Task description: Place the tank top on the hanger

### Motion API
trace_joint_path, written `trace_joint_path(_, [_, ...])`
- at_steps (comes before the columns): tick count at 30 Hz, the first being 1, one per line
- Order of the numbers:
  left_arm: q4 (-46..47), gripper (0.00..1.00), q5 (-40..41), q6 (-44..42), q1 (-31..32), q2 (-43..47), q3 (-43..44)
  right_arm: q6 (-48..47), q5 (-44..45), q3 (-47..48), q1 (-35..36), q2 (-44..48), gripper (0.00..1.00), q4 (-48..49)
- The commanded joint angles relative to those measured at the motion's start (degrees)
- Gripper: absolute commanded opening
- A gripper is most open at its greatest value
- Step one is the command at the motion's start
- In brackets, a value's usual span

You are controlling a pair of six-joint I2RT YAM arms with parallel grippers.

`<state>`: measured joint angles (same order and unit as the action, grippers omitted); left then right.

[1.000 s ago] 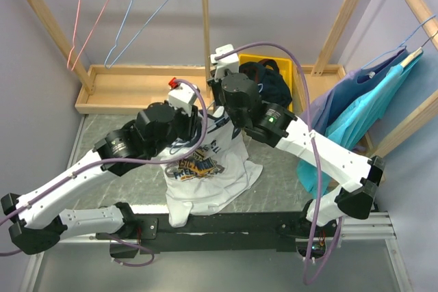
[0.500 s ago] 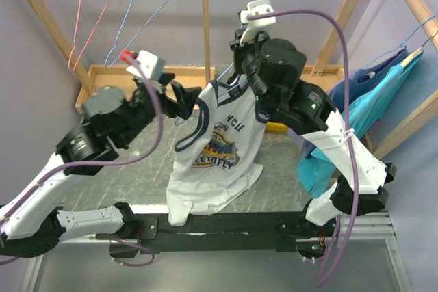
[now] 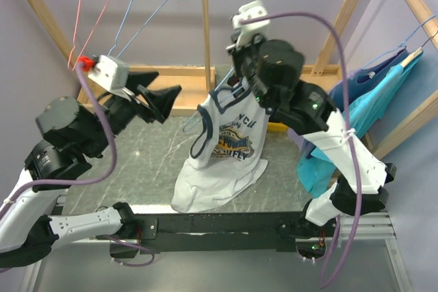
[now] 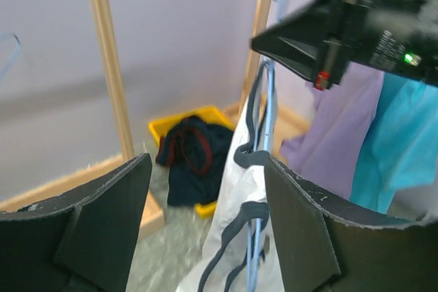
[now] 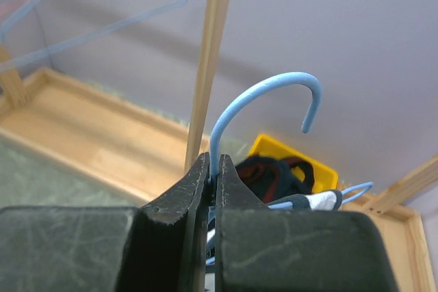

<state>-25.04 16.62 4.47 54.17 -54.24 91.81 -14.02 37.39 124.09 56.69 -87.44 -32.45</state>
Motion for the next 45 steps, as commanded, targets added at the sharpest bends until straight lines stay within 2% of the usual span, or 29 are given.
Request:
trace_joint_path(1, [-5.89, 0.71, -4.13, -0.69, -0.21, 1.59, -4.53, 3.02, -2.49, -8.42, 0.44, 3.41, 0.0, 4.41])
trace_joint_path(4, [-9.67, 0.7, -7.56, -0.52, -0.21, 0.89, -5.76, 4.87, -2.67, -10.71, 0.62, 3.42, 0.0, 4.06])
trace_joint_path(9, [-14.16, 0.68, -7.92, 1.86, -0.21, -1.22, -7.26, 6.28, -1.79, -13.43, 0.53, 3.5, 0.0, 4.32])
trace_joint_path(14, [-11.79, 0.68, -10.99, 3.96, -0.21, -1.04, -11.47, 6.99, -1.61, -14.05, 0.62, 2.89, 0.0, 4.5])
trace_joint_path(25, [-8.98, 0.67, -8.45, 3.79, -0.21, -3.59, -14.82, 7.69, -2.32, -13.18, 0.44, 2.1, 0.0, 3.71])
trace_joint_path(33, [-5.64, 0.57, -7.39, 3.53, -0.29, -4.3, -17.1, 7.61, -2.32, -12.91, 0.62, 1.92, 0.0, 3.35])
trace_joint_path(38, [-4.94, 0.54, -7.13, 3.79, -0.3, -4.91, -18.16, 7.52, -2.23, -13.0, 0.53, 1.83, 0.0, 3.53])
trace_joint_path(45, [-4.32, 0.36, -7.04, 3.53, -0.38, -4.91, -18.33, 7.43, -1.97, -13.35, 0.53, 2.1, 0.0, 3.53])
